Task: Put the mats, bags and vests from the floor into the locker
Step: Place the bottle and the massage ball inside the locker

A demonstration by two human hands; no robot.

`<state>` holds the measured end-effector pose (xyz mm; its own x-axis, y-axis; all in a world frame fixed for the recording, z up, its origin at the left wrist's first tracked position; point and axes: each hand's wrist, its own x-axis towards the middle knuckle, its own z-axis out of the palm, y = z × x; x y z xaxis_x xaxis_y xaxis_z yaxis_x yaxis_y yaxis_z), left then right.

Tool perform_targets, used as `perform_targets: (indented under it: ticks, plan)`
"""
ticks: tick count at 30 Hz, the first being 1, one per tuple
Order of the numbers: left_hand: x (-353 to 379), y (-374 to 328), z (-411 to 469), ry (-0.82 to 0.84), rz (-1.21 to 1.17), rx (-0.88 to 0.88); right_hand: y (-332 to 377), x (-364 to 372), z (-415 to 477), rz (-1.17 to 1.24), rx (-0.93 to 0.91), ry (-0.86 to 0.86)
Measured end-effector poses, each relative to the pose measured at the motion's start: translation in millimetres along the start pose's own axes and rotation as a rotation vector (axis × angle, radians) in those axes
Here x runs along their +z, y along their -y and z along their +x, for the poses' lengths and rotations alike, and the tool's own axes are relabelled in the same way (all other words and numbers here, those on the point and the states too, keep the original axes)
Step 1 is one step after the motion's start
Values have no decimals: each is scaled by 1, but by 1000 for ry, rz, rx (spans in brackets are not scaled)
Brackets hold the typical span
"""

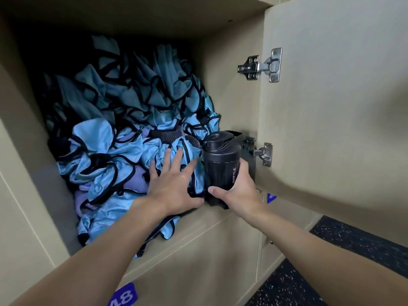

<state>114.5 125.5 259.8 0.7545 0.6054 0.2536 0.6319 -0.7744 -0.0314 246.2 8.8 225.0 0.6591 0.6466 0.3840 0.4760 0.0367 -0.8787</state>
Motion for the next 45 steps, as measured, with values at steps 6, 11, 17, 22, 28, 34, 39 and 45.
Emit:
perform_targets:
  ticks: [6,11,17,22,28,34,39,45]
  plan:
    - [15,-4,6,-11,88,-3,-4,-1,25,35,-8,7]
    - [19,-6,8,-13,105,-2,-9,-7,20,-22,-26,-33]
    - [20,-4,12,-21,85,-2,-15,-13,17,-101,-26,-59]
    - [25,-1,15,-39,77,8,-21,-1,45,-158,28,-61]
    - [26,3,13,-43,67,21,-29,6,55,-173,32,-99]
    - [14,2,10,-28,8,30,-28,3,43,-207,88,-86]
    - [2,-3,1,-28,-28,41,-29,-1,31,-241,154,-28]
    - [-10,-10,-23,-30,-81,54,-27,-6,3,-259,145,-25]
